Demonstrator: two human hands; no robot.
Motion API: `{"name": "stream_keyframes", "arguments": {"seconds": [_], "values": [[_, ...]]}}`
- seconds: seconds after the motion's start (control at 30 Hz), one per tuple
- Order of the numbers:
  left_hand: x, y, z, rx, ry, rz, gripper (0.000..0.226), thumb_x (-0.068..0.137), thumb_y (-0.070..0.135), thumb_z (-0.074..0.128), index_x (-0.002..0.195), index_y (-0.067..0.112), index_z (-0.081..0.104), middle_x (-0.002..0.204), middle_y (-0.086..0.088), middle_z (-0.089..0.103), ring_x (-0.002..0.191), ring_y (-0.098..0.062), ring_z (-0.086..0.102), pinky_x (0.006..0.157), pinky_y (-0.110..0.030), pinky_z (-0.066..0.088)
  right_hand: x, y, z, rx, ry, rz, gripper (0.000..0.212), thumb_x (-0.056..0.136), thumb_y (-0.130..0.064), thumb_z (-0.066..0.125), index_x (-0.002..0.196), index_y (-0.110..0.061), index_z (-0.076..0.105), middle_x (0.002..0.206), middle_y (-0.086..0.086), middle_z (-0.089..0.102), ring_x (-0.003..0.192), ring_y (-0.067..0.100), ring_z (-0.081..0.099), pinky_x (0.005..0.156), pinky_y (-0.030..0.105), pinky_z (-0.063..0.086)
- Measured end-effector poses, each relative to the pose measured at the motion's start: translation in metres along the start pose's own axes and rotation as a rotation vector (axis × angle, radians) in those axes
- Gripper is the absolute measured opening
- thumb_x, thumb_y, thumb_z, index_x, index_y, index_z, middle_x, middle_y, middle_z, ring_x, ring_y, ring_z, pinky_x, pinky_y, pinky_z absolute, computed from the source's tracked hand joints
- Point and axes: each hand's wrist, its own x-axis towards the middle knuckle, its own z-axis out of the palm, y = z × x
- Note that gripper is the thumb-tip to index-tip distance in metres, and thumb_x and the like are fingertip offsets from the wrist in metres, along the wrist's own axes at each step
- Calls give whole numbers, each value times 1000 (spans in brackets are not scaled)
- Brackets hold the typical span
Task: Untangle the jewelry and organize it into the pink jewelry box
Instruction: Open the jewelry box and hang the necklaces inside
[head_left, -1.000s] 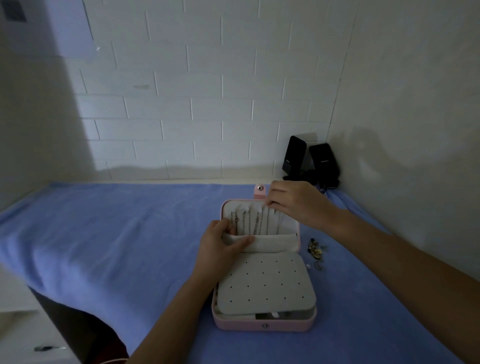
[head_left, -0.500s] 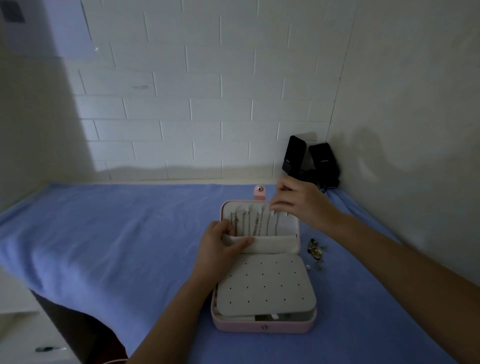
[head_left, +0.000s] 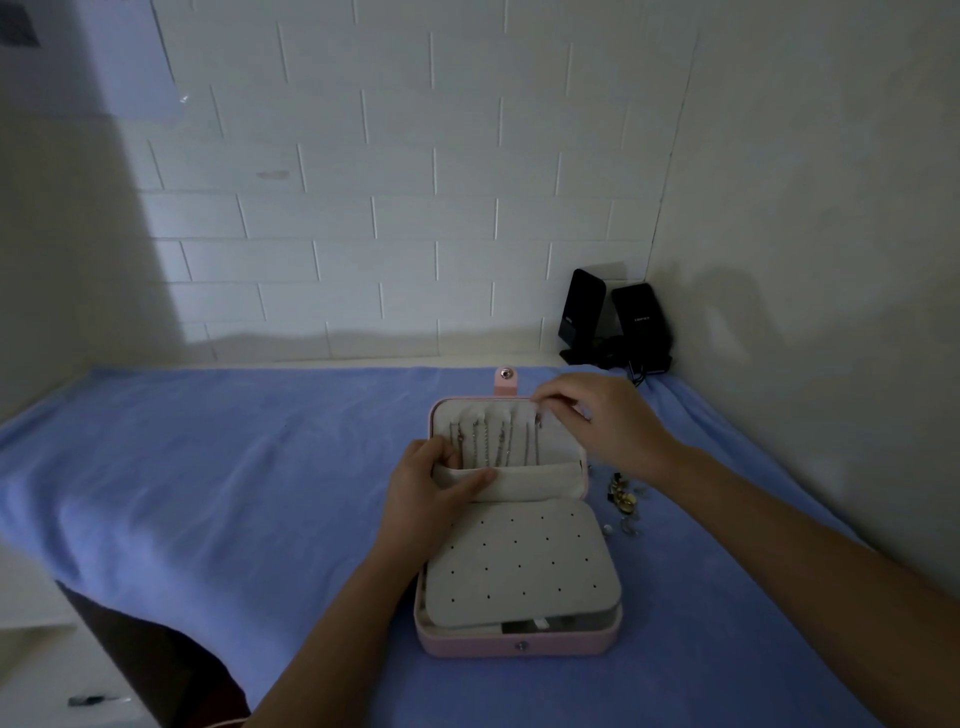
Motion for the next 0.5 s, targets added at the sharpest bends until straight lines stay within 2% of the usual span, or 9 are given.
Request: {"name": "stream_keyframes", "arguments": {"seconds": [0.17,0.27,0.33,0.4,0.5], "values": [[4,2,-5,-89,-19,-94,42,73,34,77,63,17,39,64,5,47,59,-7,42,53,-19,34,1,-2,-18,161,141,173,14,89,-4,60,100,-6,69,82,-9,64,72,3,60,66,11,47],[8,8,-15,-180,10,-163,41,76,27,76,60,17,38,59,4,45,55,-7,41,47,-11,34,-2,3,-25,223,114,345,14,92,-8,57,103,-9,65,77,-6,65,56,10,58,59,19,51],[12,7,-31,-166,31,-181,40,75,28,76,61,16,41,60,3,48,57,-8,44,49,-14,36,-7,8,-27,229,21,465,12,93,-13,56,102,-13,64,79,0,67,56,15,59,58,21,51],[16,3,-53,-133,30,-208,37,72,33,78,68,8,52,66,-2,59,62,-12,53,58,-25,44,-12,14,-27,195,-131,537,10,93,-14,57,98,-13,65,81,2,68,59,17,61,58,23,49],[18,-2,-88,-97,16,-265,37,75,34,76,77,2,57,69,-5,66,65,-19,61,58,-29,49,-21,20,-22,134,-354,580,8,91,-15,59,90,-13,67,75,-7,66,59,13,62,56,17,47]]}}
